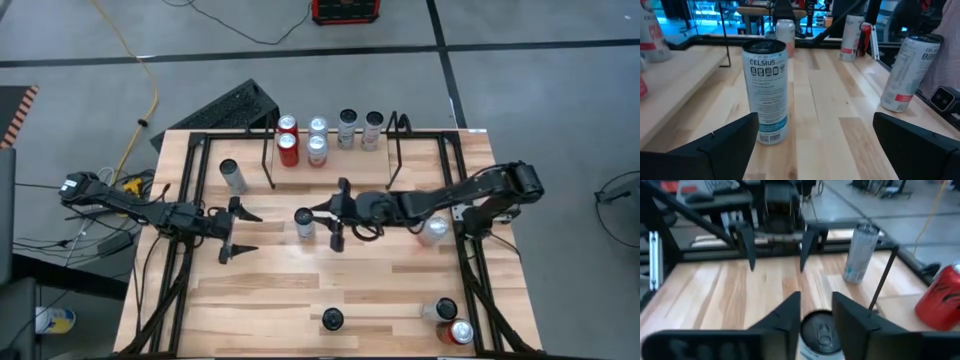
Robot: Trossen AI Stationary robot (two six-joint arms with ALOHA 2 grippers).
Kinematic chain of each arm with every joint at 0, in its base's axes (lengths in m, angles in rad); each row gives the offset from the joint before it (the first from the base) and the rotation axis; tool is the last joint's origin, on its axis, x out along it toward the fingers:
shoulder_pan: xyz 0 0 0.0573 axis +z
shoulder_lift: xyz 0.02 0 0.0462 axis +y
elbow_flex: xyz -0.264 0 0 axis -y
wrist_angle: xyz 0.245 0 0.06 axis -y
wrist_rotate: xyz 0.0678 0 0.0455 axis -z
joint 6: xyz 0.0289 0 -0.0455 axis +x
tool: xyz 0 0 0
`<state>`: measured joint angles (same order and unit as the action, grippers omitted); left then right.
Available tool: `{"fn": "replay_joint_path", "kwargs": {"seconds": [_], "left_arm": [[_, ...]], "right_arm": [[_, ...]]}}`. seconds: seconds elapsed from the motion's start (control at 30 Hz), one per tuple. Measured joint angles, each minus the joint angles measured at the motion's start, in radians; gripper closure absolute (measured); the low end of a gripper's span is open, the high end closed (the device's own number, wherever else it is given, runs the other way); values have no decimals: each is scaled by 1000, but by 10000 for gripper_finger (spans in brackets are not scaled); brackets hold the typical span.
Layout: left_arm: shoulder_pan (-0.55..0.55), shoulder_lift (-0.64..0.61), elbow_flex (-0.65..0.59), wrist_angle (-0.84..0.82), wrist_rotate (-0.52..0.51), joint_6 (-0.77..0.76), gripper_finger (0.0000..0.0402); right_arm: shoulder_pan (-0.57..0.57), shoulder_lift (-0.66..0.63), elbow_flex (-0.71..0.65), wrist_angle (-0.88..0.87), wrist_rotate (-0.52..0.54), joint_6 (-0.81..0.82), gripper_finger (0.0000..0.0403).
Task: Place canned beverage on shelf
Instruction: Put the bottom white blue soda can on the shelf and align with other white blue soda can
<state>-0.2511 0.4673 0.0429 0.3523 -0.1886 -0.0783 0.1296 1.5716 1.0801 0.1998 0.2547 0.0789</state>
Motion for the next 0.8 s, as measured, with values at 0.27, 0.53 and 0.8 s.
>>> {"fn": "replay_joint_path", "kwargs": {"seconds": [0.27,0.53,0.8], "left_arm": [[-1,-10,0,3,0,41,23],[-1,-10,-26,10,-2,65,23],[-1,-10,-30,49,-10,116,23]], "right_arm": [[-25,61,0,-13,-58,0,128],[-95,67,13,-56,-298,42,69],[-166,67,39,-101,-402,-76,64]]}}
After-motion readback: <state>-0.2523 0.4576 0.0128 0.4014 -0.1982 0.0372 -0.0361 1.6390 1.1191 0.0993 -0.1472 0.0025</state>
